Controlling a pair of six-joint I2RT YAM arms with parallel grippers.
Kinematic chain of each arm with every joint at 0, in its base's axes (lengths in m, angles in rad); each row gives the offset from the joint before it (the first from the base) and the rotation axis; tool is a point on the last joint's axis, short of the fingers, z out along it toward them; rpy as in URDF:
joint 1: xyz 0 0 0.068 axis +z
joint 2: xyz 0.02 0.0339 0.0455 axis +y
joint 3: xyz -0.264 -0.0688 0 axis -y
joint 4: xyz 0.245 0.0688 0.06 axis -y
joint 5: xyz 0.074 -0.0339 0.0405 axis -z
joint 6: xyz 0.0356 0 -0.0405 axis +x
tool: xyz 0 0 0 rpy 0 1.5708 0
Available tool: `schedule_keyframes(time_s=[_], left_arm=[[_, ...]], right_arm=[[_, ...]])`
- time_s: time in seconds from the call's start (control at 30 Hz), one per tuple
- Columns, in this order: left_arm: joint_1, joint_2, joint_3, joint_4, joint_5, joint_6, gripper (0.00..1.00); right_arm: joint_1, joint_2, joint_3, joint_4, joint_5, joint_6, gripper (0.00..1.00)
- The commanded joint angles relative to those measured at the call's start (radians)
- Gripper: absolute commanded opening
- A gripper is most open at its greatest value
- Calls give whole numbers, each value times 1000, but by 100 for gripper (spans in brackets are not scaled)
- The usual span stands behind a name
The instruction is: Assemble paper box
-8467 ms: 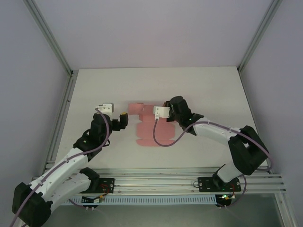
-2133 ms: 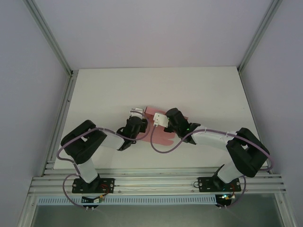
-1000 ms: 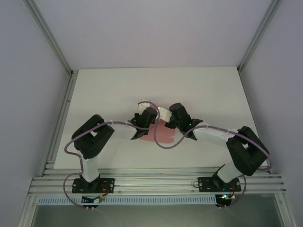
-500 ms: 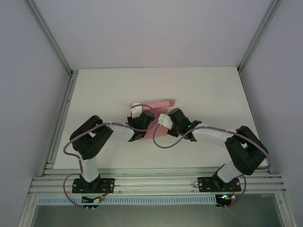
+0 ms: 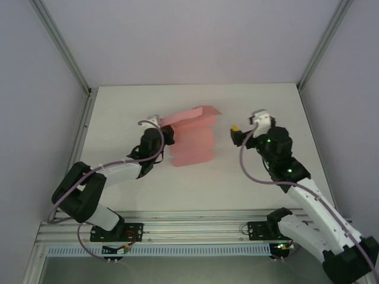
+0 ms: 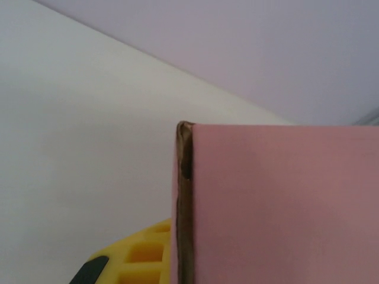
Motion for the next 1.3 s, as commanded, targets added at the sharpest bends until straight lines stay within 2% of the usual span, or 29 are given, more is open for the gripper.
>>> schedule_keyframes(time_s=[0.0, 0.17, 0.23, 0.33, 0.47, 0.6, 0.77, 0.9, 1.03, 1.13, 1.27], left_arm=[[67, 57, -59, 362, 457, -163, 0], [78, 208, 40, 639, 821, -314, 0], [77, 250, 98, 641, 894, -368, 0], [71, 250, 117, 636, 912, -366, 0], [68, 208, 123, 542, 907, -339, 0], [35, 180, 147, 357, 910, -218, 0], [-15, 165, 178, 269, 963, -131, 0], [-32, 119, 191, 112, 879, -46, 0], [-74, 32, 211, -121, 657, 107, 0], [-113, -15, 228, -181, 539, 168, 0], [-149, -32, 270, -253, 448, 192, 0]], right_arm=[[-72, -42, 36, -130, -25, 235, 100], [-182, 47, 101, -245, -92, 328, 100], [-214, 125, 125, -254, -158, 344, 100], [-224, 227, 147, -184, -293, 338, 100], [-207, 329, 185, -34, -578, 326, 100], [-144, 441, 270, -28, -621, 267, 100], [-121, 560, 330, 1, -730, 217, 100], [-89, 615, 360, -36, -861, 153, 99], [-68, 615, 336, -63, -981, 118, 98], [-39, 627, 311, -36, -1080, 139, 96], [-10, 661, 316, -38, -1117, 144, 93]])
